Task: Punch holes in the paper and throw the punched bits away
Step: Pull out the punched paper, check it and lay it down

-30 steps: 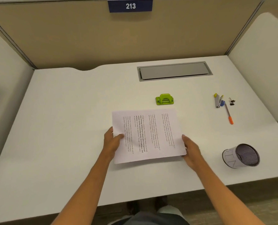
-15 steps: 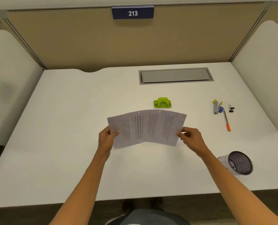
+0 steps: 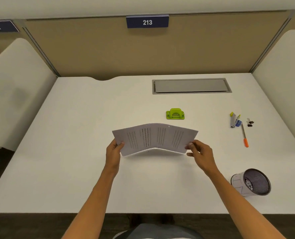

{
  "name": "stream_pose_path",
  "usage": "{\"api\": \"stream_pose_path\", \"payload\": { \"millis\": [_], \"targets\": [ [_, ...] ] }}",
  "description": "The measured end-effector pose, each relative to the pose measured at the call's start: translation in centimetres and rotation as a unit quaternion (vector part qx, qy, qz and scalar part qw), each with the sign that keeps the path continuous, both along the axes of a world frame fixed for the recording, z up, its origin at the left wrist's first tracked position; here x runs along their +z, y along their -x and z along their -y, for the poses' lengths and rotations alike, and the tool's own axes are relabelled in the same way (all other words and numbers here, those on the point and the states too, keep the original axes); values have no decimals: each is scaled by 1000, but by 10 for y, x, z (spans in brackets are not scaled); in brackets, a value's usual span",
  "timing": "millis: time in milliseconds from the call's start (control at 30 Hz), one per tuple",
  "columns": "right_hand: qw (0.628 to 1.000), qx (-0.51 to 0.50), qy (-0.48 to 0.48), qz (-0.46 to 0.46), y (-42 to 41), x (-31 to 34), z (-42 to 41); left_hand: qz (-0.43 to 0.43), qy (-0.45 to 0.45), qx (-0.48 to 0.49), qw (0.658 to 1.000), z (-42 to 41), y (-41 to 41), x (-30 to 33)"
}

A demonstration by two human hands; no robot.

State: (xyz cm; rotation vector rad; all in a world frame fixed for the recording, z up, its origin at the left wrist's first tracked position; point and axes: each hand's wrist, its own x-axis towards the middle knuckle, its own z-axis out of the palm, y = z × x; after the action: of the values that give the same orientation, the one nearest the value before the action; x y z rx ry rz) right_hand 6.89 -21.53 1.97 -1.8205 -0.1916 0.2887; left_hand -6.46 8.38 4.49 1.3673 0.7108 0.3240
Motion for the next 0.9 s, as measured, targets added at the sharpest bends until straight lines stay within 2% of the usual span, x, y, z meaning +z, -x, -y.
{"api": "stream_pose_path", "payload": {
  "millis": [100, 333, 567, 800, 900],
  "targets": [
    [1000, -20, -18, 7, -1, -1, 0, 12, -9, 7, 1000, 1, 1, 6],
    [1000, -7, 13, 7, 0, -13, -9, -11, 7, 9, 1000, 12, 2, -4],
    [999, -28, 1, 37, -3, -5, -8, 9, -10, 25, 1000, 9, -2, 5],
    [999, -11, 30, 23, -2, -12, -11, -12, 16, 25, 999, 13, -2, -5],
    [999, -22, 19, 33, -3, -6, -13, 4, 7, 29, 1000, 12, -5, 3]
  ]
}}
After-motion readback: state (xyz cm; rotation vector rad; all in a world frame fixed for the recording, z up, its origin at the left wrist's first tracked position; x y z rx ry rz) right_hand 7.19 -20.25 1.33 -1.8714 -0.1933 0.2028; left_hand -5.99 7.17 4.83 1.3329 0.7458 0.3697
